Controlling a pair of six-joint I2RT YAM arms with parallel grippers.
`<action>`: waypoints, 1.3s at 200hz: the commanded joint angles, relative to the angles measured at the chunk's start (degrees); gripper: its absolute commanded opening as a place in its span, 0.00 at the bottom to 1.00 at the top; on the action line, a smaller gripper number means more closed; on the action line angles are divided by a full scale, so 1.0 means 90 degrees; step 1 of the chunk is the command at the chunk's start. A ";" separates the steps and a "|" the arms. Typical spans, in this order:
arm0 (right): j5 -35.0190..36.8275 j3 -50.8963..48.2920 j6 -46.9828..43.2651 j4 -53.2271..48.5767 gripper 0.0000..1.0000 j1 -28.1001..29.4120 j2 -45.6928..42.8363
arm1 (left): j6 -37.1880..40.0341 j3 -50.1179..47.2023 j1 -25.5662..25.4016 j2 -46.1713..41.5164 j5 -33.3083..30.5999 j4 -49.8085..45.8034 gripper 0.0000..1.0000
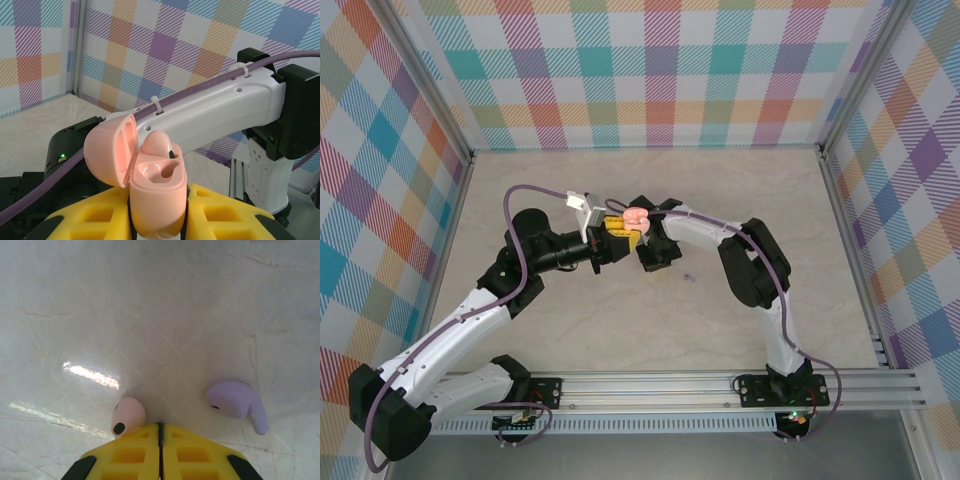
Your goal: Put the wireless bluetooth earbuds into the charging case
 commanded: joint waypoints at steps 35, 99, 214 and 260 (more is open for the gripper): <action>0.0145 0.0257 -0.0049 -0.0281 0.13 -0.0026 -0.0055 | -0.0015 0.0197 -0.0080 -0.0102 0.0031 0.0127 0.26; -0.0382 0.0246 0.0171 -0.0252 0.21 -0.0036 -0.0576 | -0.0014 0.0231 -0.0080 -0.0017 0.0080 0.0195 0.26; -0.0362 0.0872 0.1731 -0.0686 0.40 -0.0020 0.0201 | -0.0005 0.0212 -0.0079 0.0034 0.0092 0.0207 0.26; -0.0404 0.1019 0.1880 -0.0677 0.39 -0.0006 0.0384 | -0.0005 0.0195 -0.0081 0.0006 0.0087 0.0215 0.26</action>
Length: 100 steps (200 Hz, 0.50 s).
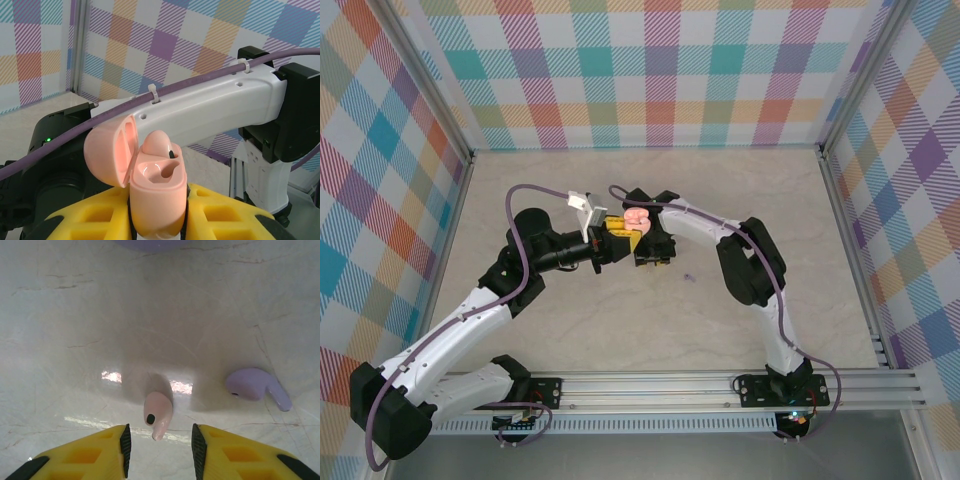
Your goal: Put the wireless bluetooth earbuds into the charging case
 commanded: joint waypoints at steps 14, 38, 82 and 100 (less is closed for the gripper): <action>0.0006 0.0345 0.0259 -0.0227 0.38 0.0011 0.0228 | -0.0010 0.0179 -0.0075 -0.0053 0.0088 0.0219 0.26; 0.0031 0.0402 0.0283 -0.0238 0.36 0.0011 0.0304 | -0.0023 0.0165 -0.0080 -0.0050 0.0106 0.0225 0.26; 0.0068 0.0591 0.0279 -0.0329 0.33 0.0021 0.0512 | -0.0014 0.0168 -0.0080 -0.0053 0.0088 0.0216 0.26; 0.0150 0.0676 0.0272 -0.0399 0.32 0.0038 0.0618 | -0.0015 0.0164 -0.0078 -0.0058 0.0097 0.0210 0.26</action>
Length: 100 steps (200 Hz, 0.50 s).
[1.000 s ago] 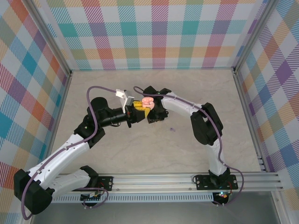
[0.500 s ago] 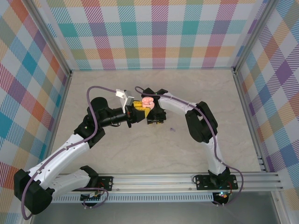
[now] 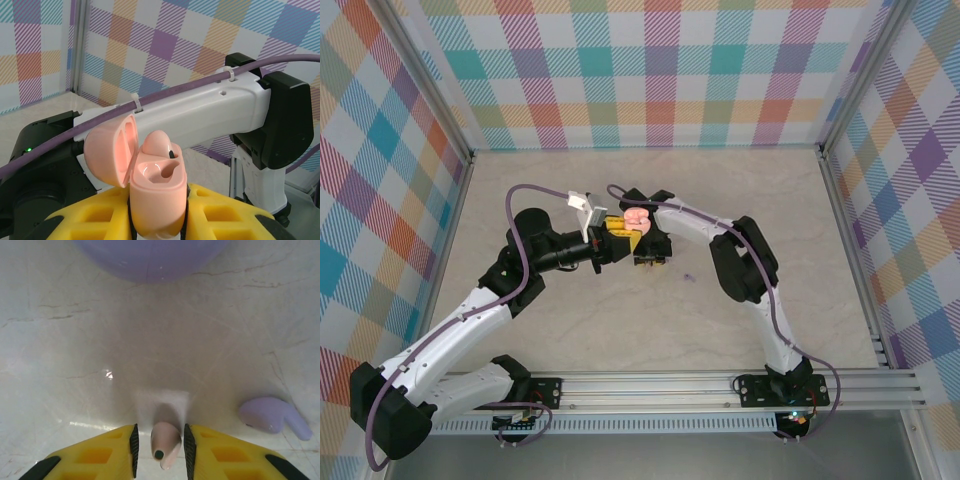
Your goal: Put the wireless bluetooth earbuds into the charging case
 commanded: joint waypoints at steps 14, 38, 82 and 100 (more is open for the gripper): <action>0.0177 0.0270 0.0081 -0.0328 0.31 0.0047 0.0234 | -0.0017 0.0158 -0.0078 -0.0062 0.0097 0.0213 0.26; 0.0243 0.0275 0.0071 -0.0337 0.31 0.0069 0.0294 | -0.0017 0.0169 -0.0079 -0.0071 0.0088 0.0207 0.26; 0.0303 0.0284 0.0026 -0.0409 0.26 0.0099 0.0374 | -0.0021 0.0157 -0.0080 -0.0072 0.0083 0.0197 0.26; 0.0307 0.0246 0.0012 -0.0386 0.20 0.0097 0.0331 | -0.0017 0.0154 -0.0080 -0.0072 0.0069 0.0186 0.26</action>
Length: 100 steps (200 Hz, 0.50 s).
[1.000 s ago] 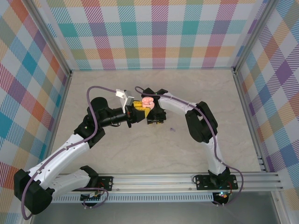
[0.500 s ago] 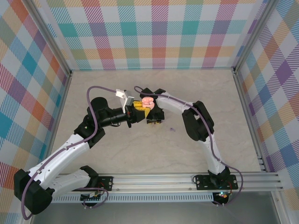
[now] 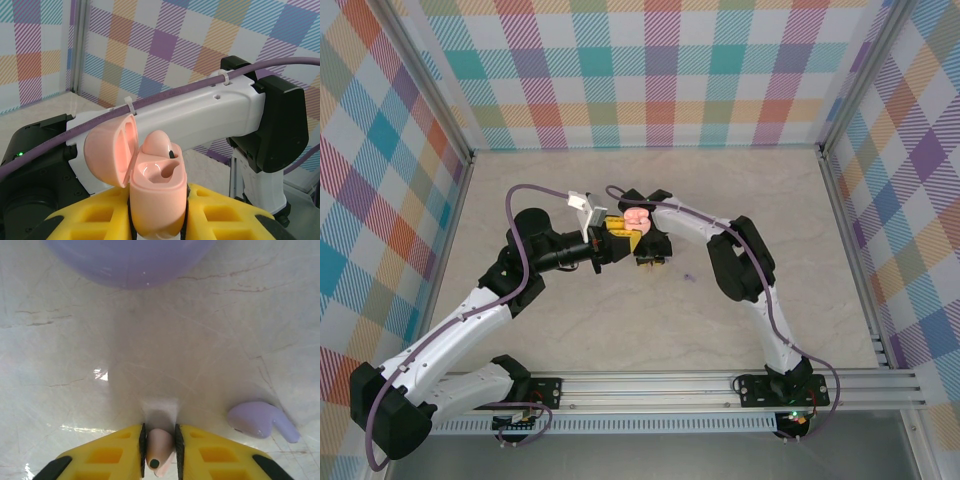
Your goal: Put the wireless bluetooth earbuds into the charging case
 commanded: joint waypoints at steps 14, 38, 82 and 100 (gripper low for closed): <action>0.0129 0.0006 -0.0008 -0.0139 0.18 0.0048 0.0109 | -0.0006 0.0157 -0.0078 -0.0072 0.0058 0.0152 0.26; 0.0167 -0.0224 -0.0132 0.0087 0.16 0.0010 -0.0176 | 0.0005 0.0169 -0.0080 -0.0067 0.0042 0.0127 0.26; -0.0121 -0.1155 -0.0567 0.0937 0.16 -0.0229 -0.0992 | -0.0088 0.0168 -0.0080 0.0010 -0.0082 0.0114 0.26; -0.0278 -0.1644 -0.0696 0.1311 0.16 -0.0389 -0.1406 | -0.0186 0.0164 -0.0079 0.0071 -0.0212 0.0071 0.26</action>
